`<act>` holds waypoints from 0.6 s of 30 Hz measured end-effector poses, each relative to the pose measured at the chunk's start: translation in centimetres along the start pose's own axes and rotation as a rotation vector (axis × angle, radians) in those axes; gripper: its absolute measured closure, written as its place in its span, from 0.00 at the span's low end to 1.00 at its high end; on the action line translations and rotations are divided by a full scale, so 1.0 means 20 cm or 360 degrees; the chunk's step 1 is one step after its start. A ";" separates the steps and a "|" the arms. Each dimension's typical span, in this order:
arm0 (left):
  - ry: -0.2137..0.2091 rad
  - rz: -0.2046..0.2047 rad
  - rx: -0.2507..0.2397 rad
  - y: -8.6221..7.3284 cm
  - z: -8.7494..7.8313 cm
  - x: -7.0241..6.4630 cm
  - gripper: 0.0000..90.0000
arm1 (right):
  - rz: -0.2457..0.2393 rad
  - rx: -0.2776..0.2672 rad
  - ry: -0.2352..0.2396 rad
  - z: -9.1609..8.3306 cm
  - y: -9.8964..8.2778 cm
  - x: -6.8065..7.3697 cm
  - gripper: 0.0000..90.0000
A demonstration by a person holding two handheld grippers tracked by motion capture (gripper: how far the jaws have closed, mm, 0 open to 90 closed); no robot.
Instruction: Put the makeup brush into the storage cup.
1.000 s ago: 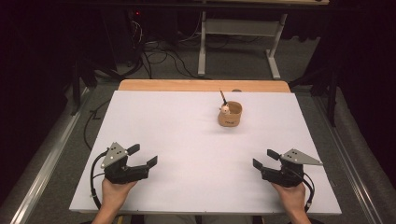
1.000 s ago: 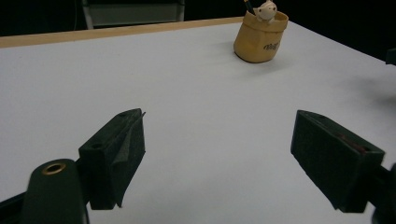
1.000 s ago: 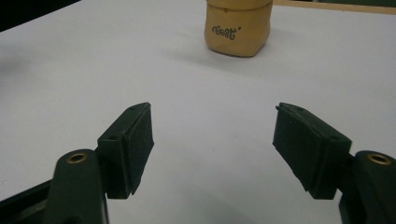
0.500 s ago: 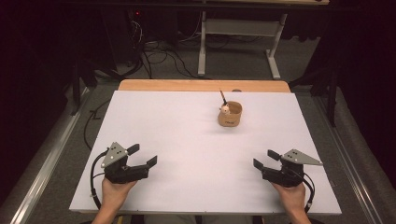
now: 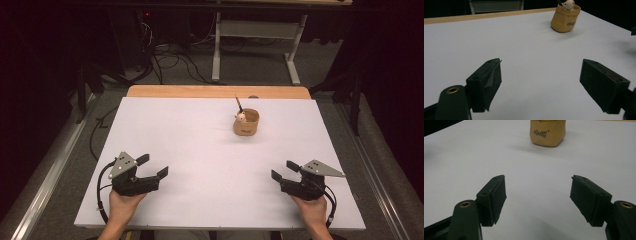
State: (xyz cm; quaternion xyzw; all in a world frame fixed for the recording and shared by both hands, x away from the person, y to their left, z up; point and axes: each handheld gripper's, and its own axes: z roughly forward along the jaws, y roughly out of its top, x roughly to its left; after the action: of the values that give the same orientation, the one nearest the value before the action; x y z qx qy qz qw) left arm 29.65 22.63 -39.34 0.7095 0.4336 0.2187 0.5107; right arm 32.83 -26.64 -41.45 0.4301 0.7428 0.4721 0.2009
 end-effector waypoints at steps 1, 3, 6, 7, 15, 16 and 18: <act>-0.0002 -0.0003 -0.0001 0.00 0.00 0.00 0.20 | -0.0004 -0.0001 0.0001 0.00 0.00 0.00 0.34; -0.0001 -0.0002 0.0002 0.00 0.00 0.00 0.20 | -0.0005 -0.0003 -0.0001 0.00 0.00 0.00 0.34; -0.0003 0.0000 0.0000 0.00 0.00 0.00 0.20 | -0.0009 -0.0014 -0.0004 0.00 0.00 0.00 0.34; -0.0004 0.0000 0.0000 0.00 0.00 0.00 0.20 | -0.0009 -0.0016 -0.0004 0.00 0.00 0.00 0.34; -0.0006 0.0003 0.0002 0.00 0.00 0.00 0.20 | -0.0014 -0.0022 -0.0003 0.00 0.00 0.00 0.33; -0.0006 0.0003 0.0002 0.00 0.00 0.00 0.20 | -0.0013 -0.0022 -0.0005 0.00 0.00 0.00 0.33; -0.0005 0.0003 0.0001 0.00 0.00 0.00 0.20 | -0.0013 -0.0022 -0.0003 0.00 0.00 0.00 0.33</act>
State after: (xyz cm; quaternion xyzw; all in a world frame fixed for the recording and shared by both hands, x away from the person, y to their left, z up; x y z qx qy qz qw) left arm 29.65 22.65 -39.34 0.7104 0.4323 0.2177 0.5109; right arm 32.79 -26.67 -41.42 0.4263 0.7410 0.4760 0.2066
